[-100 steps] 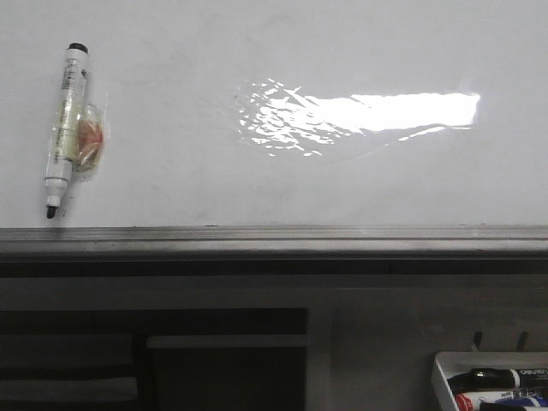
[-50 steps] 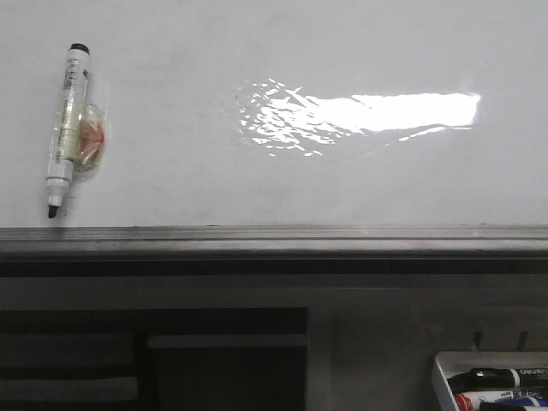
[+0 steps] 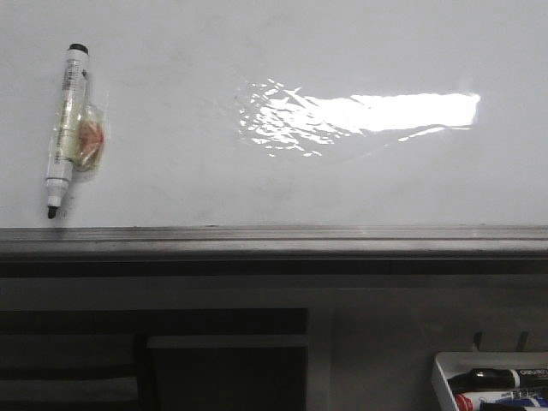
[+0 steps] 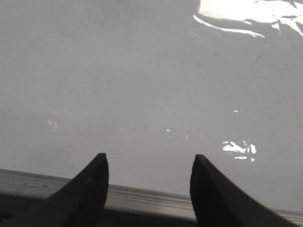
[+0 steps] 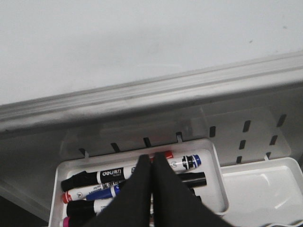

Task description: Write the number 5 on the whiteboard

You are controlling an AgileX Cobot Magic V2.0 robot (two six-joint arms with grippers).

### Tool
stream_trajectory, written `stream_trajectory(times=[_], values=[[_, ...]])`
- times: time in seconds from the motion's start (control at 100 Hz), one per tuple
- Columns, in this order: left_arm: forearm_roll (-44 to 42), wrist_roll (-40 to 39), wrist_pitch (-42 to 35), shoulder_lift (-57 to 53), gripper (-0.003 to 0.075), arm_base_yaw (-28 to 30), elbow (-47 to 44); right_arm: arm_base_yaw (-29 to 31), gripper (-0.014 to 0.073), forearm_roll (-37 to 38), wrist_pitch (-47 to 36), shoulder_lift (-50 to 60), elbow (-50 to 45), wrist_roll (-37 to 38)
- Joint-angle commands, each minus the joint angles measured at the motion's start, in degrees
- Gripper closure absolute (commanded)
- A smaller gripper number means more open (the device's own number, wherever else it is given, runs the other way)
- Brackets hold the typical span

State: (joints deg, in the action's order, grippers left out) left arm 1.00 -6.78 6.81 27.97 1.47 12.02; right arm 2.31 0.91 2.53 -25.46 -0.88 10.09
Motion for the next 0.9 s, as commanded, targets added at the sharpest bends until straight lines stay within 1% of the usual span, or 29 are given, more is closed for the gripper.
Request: stream_trajectory(times=[0.0, 0.07, 0.14, 0.29, 0.35, 0.45, 0.56, 0.64, 0.72, 0.89], values=[[0.4, -0.5, -6.8, 0.6, 0.0334, -2.9, 1.6, 0.2, 0.0644, -0.9, -5.3, -0.9, 1.7, -0.6], [-2.1, 0.0, -6.8, 0.7, 0.0334, -5.6, 1.8, 0.2, 0.0644, -2.3, -6.5, -0.8, 1.7, -0.6], [-3.5, 0.0, -7.9, 0.9, 0.0334, -8.4, 1.8, 0.1, 0.0644, -6.3, -7.5, -0.8, 1.7, 0.1], [-3.4, 0.0, -11.9, 0.9, 0.0330, -15.7, 1.8, 0.1, 0.0644, -7.2, -7.0, -0.8, 1.7, 0.7], [-3.4, 0.0, -12.8, 0.9, 0.0331, -19.3, 1.8, 0.1, 0.0644, -7.5, -5.9, -0.8, 1.7, 2.5], [-2.9, 0.0, -13.8, 2.5, 0.0331, -24.2, 1.8, 0.1, 0.0644, -7.5, -4.4, -0.8, 1.7, 2.5], [-1.6, 0.0, -14.8, 6.9, 0.0331, -28.0, 2.3, 0.1, 0.0644, -7.5, -5.4, -0.8, 1.7, 2.5], [0.7, 0.0, -19.1, 10.8, 0.0331, -29.9, 2.5, 0.1, 0.0644, -7.5, -5.5, -0.8, 1.8, 2.5], [3.2, -0.1, -21.5, 15.9, 0.0331, -31.9, 4.0, 0.1, 0.0644, -7.5, -5.5, -0.8, 1.8, 2.5], [3.4, -0.1, -23.8, 27.0, 0.0331, -36.0, 8.0, 0.1, 0.0644, -7.5, -5.7, -0.8, 1.8, 2.5]])
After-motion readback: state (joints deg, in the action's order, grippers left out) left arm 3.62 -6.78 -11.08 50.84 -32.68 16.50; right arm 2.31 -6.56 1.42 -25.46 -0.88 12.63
